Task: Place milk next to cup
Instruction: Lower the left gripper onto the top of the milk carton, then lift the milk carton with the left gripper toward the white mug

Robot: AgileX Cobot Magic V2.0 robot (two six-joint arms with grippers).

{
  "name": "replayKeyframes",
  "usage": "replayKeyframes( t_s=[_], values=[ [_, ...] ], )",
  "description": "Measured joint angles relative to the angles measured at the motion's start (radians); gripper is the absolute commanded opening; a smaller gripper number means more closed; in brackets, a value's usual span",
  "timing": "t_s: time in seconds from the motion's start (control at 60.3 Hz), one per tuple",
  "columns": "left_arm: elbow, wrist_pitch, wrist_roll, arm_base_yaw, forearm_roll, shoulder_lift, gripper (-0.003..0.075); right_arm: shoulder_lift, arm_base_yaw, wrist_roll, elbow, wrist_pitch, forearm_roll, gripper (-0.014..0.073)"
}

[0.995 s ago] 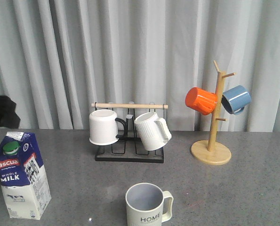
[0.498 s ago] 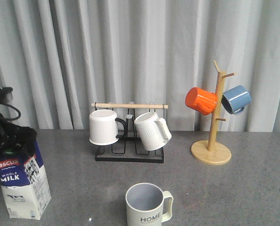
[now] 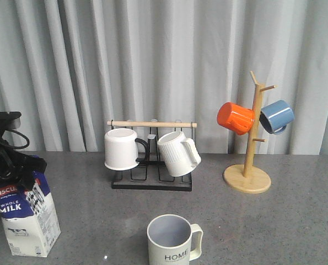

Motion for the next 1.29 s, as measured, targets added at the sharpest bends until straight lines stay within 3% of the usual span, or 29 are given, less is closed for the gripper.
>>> replayKeyframes(
  t_s=[0.182,0.332,0.663,1.294],
  values=[
    [-0.002,0.037,0.0,0.0,-0.03,-0.018,-0.0009,0.0,0.0,0.0,0.0,0.0,0.0,-0.0005],
    [-0.002,0.04,0.021,0.0,-0.132,-0.07,-0.0008,0.0,0.0,0.0,0.0,-0.001,0.0,-0.0005],
    [-0.002,0.039,0.201,-0.03,-0.455,-0.153,-0.0008,0.0,0.0,0.0,0.0,-0.001,0.0,-0.0005],
    [-0.002,0.06,0.147,-0.263,-0.241,-0.071,-0.0004,0.0,0.0,0.0,0.0,-0.001,0.0,-0.0005]
  ],
)
